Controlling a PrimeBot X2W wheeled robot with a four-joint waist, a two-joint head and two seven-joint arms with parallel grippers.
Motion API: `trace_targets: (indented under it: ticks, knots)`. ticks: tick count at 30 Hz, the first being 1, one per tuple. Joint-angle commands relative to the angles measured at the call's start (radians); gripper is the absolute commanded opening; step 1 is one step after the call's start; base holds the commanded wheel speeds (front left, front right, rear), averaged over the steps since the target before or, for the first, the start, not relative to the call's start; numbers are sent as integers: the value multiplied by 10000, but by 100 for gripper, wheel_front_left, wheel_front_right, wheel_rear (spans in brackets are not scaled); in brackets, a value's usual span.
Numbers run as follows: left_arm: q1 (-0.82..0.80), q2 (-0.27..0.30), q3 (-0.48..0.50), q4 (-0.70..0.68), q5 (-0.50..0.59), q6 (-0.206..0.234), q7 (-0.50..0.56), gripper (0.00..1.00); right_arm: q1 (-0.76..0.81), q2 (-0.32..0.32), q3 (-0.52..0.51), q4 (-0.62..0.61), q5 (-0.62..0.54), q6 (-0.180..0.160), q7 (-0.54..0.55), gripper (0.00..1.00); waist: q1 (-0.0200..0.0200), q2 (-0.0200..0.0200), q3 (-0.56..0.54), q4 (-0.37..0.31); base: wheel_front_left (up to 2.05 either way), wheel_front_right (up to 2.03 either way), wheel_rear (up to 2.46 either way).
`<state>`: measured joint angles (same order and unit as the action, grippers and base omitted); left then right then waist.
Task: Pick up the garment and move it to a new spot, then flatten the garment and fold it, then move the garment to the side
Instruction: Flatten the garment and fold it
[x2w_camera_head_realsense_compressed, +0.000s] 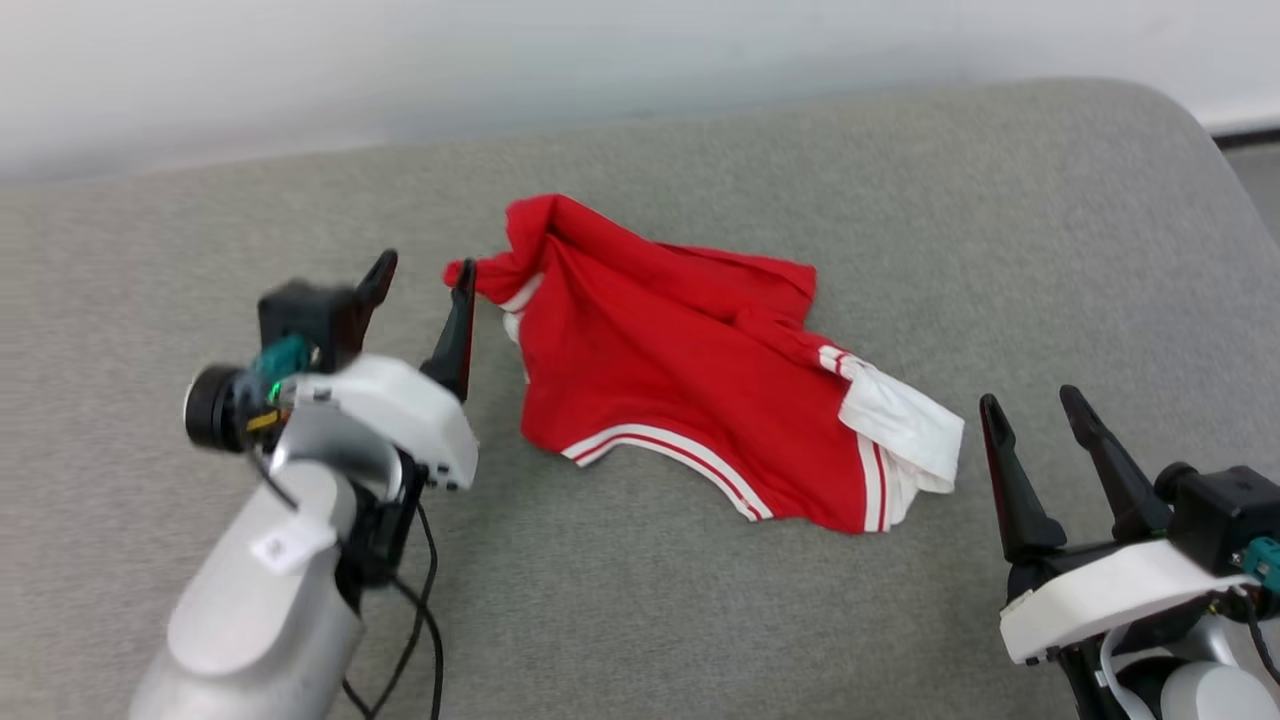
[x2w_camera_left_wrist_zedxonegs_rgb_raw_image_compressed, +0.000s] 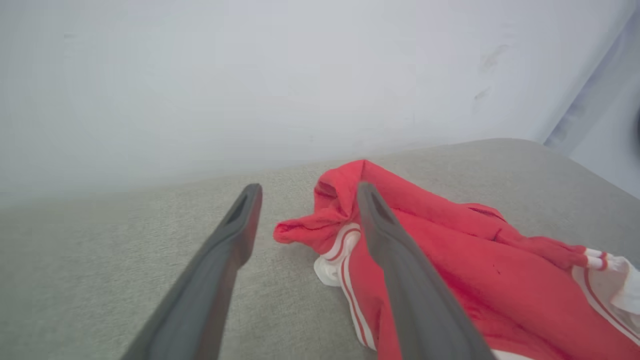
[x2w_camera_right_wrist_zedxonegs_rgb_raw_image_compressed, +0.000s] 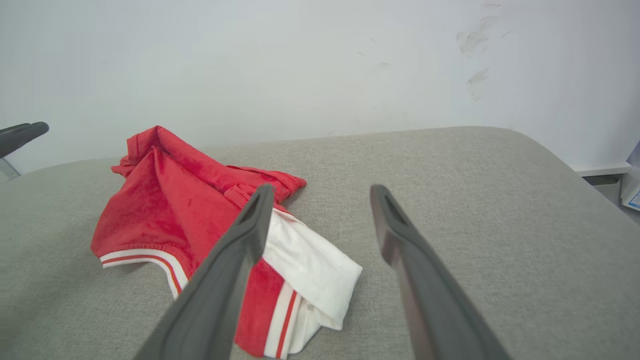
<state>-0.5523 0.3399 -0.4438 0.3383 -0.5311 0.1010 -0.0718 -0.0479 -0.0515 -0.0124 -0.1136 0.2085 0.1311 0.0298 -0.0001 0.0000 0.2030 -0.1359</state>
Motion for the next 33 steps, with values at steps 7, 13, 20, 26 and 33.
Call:
trace_targets:
  ticks: [7, 13, 20, 26, 33]
  knots:
    - [1702, 116, 309, -1266, 285, 932, -1240, 100, 448, 20, -16, -251, -198, -7, 454, 100, 1, 0, -898, 591, 0, 0, 0]
    - [3148, 193, 489, -2441, 485, 1590, -1693, 100, 776, 20, 2, -369, -303, -7, 770, 100, 1, 0, -1342, 740, 0, 0, 0]
    - [4414, 284, 471, -3216, 662, 2066, -1788, 100, 1077, 20, 111, -457, -372, -7, 1138, 100, 1, 0, -1672, 820, 0, 0, 0]
    - [4887, 379, 497, -3569, 628, 2288, -1729, 100, 1183, -32, 234, -164, -228, -7, 1781, 100, 1, 0, -1712, 988, 0, 0, 0]
    - [4678, 320, 470, -3615, 489, 2207, -1639, 100, 605, -1026, 976, 919, 632, -7, 3659, 100, 1, 0, -1410, 1581, 0, 0, 0]
